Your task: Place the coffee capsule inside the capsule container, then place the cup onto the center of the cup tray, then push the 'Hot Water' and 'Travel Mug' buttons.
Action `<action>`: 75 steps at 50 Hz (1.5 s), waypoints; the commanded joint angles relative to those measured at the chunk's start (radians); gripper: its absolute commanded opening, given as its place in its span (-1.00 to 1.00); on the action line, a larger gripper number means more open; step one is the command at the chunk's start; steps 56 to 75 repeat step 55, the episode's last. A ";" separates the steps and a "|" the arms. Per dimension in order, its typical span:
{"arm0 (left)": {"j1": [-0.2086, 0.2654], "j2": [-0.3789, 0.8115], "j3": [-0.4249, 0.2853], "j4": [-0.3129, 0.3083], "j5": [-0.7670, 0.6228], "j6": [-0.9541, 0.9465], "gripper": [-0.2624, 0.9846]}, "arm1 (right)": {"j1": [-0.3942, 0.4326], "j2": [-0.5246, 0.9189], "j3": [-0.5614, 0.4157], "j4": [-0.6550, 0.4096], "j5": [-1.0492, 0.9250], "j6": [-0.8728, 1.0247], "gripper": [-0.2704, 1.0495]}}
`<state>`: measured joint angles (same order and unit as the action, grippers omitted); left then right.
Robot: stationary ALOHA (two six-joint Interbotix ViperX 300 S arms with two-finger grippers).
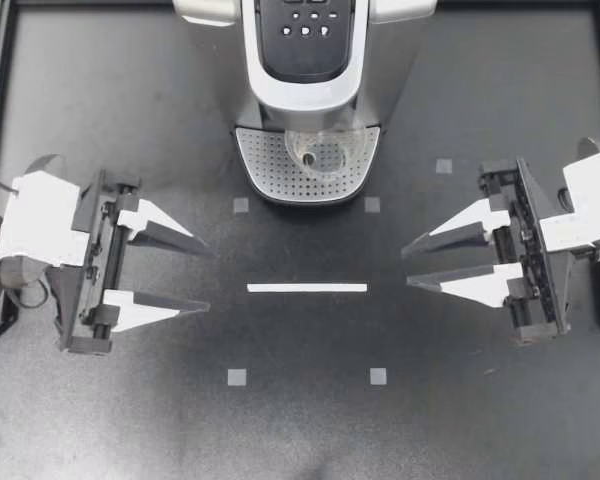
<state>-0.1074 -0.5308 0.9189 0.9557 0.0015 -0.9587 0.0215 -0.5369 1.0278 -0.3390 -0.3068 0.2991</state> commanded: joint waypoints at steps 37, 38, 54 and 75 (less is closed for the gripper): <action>0.000 0.014 0.002 0.002 -0.048 0.006 0.26 | 0.006 -0.017 0.037 0.005 -0.097 -0.006 0.06; 0.000 0.014 0.002 0.002 -0.049 0.006 0.26 | 0.006 -0.018 0.037 0.005 -0.097 -0.006 0.06; -0.002 0.014 0.002 0.002 -0.049 0.008 0.26 | 0.006 -0.018 0.040 0.005 -0.100 -0.003 0.06; 0.000 0.014 0.002 0.002 -0.048 0.008 0.26 | 0.006 -0.018 0.040 0.005 -0.100 -0.003 0.06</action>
